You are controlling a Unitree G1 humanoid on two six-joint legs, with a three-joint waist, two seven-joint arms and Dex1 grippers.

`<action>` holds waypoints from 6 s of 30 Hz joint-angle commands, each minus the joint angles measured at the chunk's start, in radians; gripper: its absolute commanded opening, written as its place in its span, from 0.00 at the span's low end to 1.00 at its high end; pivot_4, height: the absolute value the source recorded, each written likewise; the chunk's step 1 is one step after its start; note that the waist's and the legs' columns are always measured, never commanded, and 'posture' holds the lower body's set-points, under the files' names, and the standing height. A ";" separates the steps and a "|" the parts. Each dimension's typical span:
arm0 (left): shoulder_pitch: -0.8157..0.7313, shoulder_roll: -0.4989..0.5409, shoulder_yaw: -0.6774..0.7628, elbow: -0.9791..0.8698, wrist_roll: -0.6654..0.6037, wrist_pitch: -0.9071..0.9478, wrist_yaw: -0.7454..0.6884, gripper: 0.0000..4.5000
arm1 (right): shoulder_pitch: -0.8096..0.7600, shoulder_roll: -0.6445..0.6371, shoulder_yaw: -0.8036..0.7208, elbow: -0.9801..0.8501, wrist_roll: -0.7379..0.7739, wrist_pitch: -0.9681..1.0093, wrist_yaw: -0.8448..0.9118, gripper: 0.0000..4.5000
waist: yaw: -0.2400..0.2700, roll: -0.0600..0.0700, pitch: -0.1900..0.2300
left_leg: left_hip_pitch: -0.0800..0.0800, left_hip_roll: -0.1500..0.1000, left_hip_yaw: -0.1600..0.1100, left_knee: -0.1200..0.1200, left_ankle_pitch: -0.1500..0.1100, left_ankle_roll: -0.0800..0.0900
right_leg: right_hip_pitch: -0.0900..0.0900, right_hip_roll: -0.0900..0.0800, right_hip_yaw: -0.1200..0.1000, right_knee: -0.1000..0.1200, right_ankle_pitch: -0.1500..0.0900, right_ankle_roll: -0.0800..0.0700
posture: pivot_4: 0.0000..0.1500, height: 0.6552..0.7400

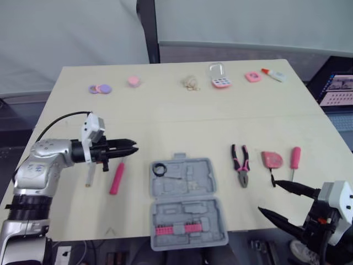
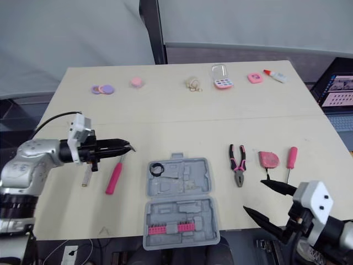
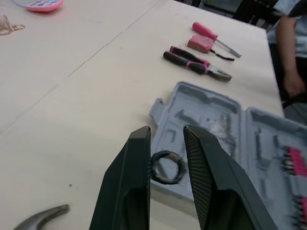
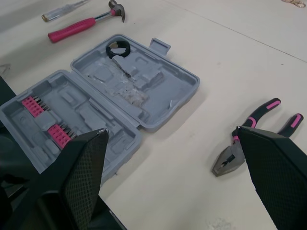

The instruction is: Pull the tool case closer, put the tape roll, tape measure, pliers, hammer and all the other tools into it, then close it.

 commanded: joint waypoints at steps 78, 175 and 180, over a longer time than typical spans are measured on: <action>0.479 -0.051 0.064 -0.484 -0.144 -0.208 0.093 0.99 | -0.333 0.066 0.027 0.180 -0.041 0.585 -0.545 1.00 | 0.000 0.006 0.003 | 0.012 0.006 0.005 -0.001 -0.010 -0.002 | 0.016 0.013 0.009 -0.017 -0.002 -0.004 | 1.00 1.00; 0.470 -0.055 -0.062 -0.501 -0.090 -0.228 0.110 1.00 | -0.419 0.377 0.250 0.071 -0.287 0.931 -0.732 0.01 | -0.021 0.009 0.005 | 0.012 0.007 0.003 -0.006 -0.010 -0.004 | 0.014 0.014 0.009 -0.019 -0.002 -0.004 | 1.00 1.00; 0.466 -0.056 -0.064 -0.505 -0.091 -0.220 0.112 1.00 | -0.387 0.394 0.247 0.030 -0.281 0.957 -0.730 0.01 | -0.020 0.009 0.005 | 0.012 0.007 0.003 -0.006 -0.010 -0.005 | 0.014 0.014 0.009 -0.020 -0.002 -0.004 | 1.00 1.00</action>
